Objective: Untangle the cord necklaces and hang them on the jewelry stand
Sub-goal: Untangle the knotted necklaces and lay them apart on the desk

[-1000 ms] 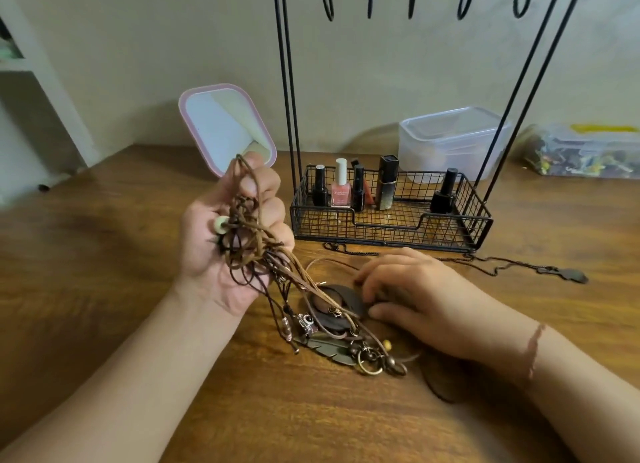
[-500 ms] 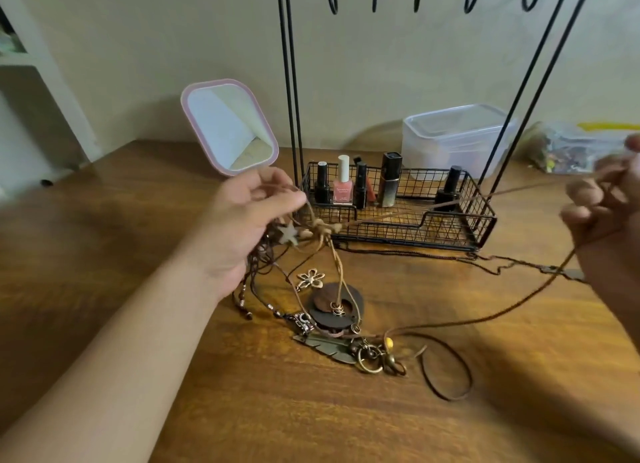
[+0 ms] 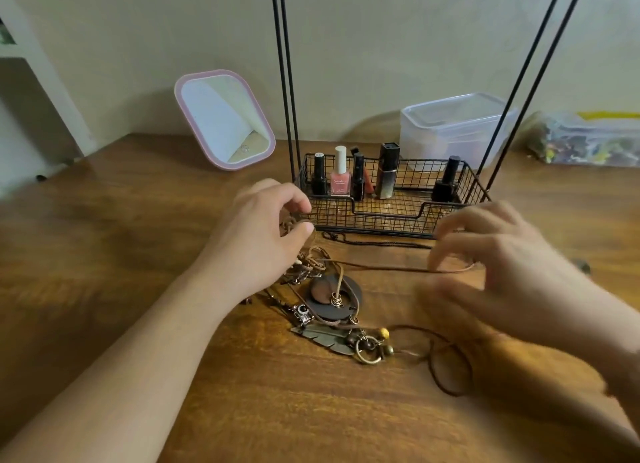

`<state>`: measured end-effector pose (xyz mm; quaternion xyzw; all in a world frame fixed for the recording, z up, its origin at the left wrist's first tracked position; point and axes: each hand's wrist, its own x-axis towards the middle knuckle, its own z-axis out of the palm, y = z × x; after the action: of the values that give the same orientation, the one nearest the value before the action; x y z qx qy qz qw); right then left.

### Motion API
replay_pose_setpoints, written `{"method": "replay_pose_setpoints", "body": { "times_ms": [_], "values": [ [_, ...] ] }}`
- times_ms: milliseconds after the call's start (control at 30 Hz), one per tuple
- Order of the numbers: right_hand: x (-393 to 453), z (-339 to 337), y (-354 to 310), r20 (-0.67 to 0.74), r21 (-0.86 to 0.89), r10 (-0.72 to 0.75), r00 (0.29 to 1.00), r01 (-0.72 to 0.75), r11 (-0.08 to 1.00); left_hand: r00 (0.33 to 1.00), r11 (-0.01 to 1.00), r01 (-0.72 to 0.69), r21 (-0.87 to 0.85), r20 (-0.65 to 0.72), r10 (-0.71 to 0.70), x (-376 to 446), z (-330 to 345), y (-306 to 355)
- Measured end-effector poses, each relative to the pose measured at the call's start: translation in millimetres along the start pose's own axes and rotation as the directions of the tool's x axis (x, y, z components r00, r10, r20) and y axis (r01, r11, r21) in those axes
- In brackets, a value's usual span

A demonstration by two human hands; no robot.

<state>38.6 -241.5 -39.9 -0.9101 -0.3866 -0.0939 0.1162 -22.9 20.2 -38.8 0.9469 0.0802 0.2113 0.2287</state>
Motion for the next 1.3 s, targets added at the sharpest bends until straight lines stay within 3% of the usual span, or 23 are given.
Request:
{"method": "replay_pose_setpoints", "body": {
  "times_ms": [67, 133, 233, 300, 367, 400, 433, 500, 533, 600, 667, 767, 867, 900, 967, 1067, 1133, 1200, 1300],
  "values": [
    [0.3, 3.2, -9.7, 0.159, 0.157, -0.11, 0.981, 0.085, 0.984, 1.0, 1.0, -0.016, -0.004, -0.018, 0.016, 0.4, 0.0, -0.1],
    [-0.7, 9.0, -13.8, 0.256, 0.172, -0.169, 0.952, 0.127, 0.977, 0.999, 0.998, -0.026, -0.049, -0.048, 0.024, 2.4, 0.3, -1.5],
    [-1.9, 18.2, -10.9, 0.303, 0.198, -0.224, 0.926, 0.169, 0.966, 0.995, 0.993, -0.041, -0.115, -0.097, 0.03, 3.2, -0.3, -2.1],
    [-1.3, 19.2, -8.4, 0.256, 0.205, -0.262, 0.931, 0.212, 0.955, 0.991, 0.98, -0.078, -0.184, -0.119, 0.057, 2.3, -1.0, 0.3],
    [0.7, 13.1, -7.6, 0.068, 0.409, -0.209, 0.976, 0.164, 0.898, 0.988, 0.936, -0.151, -0.318, -0.086, 0.13, -1.4, -1.8, 5.6],
    [2.0, 6.1, -8.6, -0.035, 0.628, -0.15, 0.988, 0.138, 0.766, 0.981, 0.901, -0.19, -0.39, -0.039, 0.189, -5.1, -1.8, 9.4],
    [3.1, -2.7, -8.7, -0.13, 0.817, -0.088, 0.988, 0.157, 0.555, 0.966, 0.874, -0.216, -0.436, 0.034, 0.256, -9.5, -0.8, 14.0],
    [1.1, -16.3, -2.3, -0.251, 0.958, 0.016, 0.968, 0.246, 0.148, 0.919, 0.913, -0.205, -0.353, 0.253, 0.304, -17.7, 8.9, 24.6],
    [0.9, -20.5, 3.3, -0.282, 0.958, 0.053, 0.958, 0.278, 0.069, 0.896, 0.953, -0.208, -0.218, 0.347, 0.275, -20.0, 17.3, 27.4],
    [5.3, -27.1, 16.2, -0.298, 0.95, 0.17, 0.939, 0.273, 0.152, 0.894, 0.974, -0.228, 0.002, 0.396, 0.209, -22.2, 28.9, 30.5],
    [8.7, -29.1, 36.5, -0.322, 0.938, 0.344, 0.882, 0.246, 0.245, 0.909, 0.98, -0.199, -0.02, 0.37, 0.193, -21.2, 28.2, 29.6],
    [8.5, -31.2, 71.7, -0.386, 0.818, 0.569, 0.726, -0.017, 0.576, 0.89, 0.978, -0.203, -0.051, 0.407, 0.206, -20.5, 19.1, 21.0],
    [8.5, -27.4, 81.1, -0.401, 0.641, 0.61, 0.683, -0.267, 0.72, 0.844, 0.976, -0.208, -0.06, 0.494, 0.21, -19.7, 9.1, 18.7],
    [6.4, -27.1, 76.6, -0.405, 0.583, 0.59, 0.698, -0.301, 0.755, 0.83, 0.976, -0.213, -0.049, 0.518, 0.208, -18.0, 6.9, 17.7],
    [0.6, -30.7, 61.4, -0.348, 0.452, 0.463, 0.815, -0.287, 0.845, 0.821, 0.971, -0.238, 0.03, 0.54, 0.184, -14.2, 3.3, 14.4],
    [-5.9, -35.4, 42.8, -0.035, 0.2, 0.324, 0.945, -0.311, 0.929, 0.859, 0.966, -0.241, 0.09, 0.483, 0.169, -11.1, 3.9, 6.2],
    [-4.5, -31.7, 32.7, 0.085, 0.027, 0.248, 0.965, -0.251, 0.968, 0.91, 0.971, -0.219, 0.091, 0.379, 0.17, -10.9, 6.2, 4.8],
    [-1.1, -20.3, 23.6, 0.122, 0.016, 0.195, 0.973, -0.198, 0.98, 0.946, 0.973, -0.162, 0.165, 0.307, 0.105, -9.6, 7.3, 3.1],
    [4.8, -1.5, 8.8, 0.192, 0.052, 0.142, 0.971, -0.154, 0.987, 0.95, 0.952, -0.073, 0.298, 0.311, -0.024, -4.3, 3.2, -5.0]
  ]
}}
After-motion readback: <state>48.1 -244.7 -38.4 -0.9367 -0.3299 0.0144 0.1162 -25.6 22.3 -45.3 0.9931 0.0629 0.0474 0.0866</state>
